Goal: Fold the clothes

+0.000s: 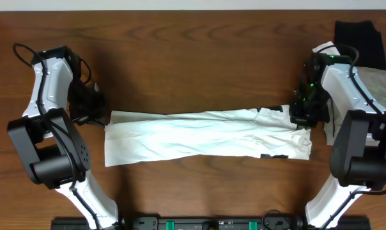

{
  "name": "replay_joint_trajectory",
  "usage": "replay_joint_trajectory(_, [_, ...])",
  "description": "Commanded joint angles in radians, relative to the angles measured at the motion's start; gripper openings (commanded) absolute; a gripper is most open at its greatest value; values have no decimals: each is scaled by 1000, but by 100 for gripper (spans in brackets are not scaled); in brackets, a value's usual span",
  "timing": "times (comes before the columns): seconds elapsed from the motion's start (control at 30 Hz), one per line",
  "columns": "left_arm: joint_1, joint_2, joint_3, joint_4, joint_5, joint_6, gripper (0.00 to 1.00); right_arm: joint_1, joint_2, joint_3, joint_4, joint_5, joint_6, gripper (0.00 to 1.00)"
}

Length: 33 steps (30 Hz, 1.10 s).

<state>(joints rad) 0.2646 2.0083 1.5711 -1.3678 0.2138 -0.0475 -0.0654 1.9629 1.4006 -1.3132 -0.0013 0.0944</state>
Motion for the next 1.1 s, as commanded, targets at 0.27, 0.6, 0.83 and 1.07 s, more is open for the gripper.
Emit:
replay_joint_trajectory(0.27, [1,-5,-4,-11,-22,13,6,-6,-27,-9,-20,27,-5,1])
replay_joint_trajectory(0.6, [1,-5,-4,-11,-24,13,15,-6,-27,-9,-45,27,-5,13])
replay_joint_trajectory(0.83, [1,-5,-4,-11,-24,13,30,-6,-27,-9,-45,28,-6,13])
replay_joint_trajectory(1.07, [0,-6,-4,-5,-11,13,27,-6,-27,-9,-45,27,-6,13])
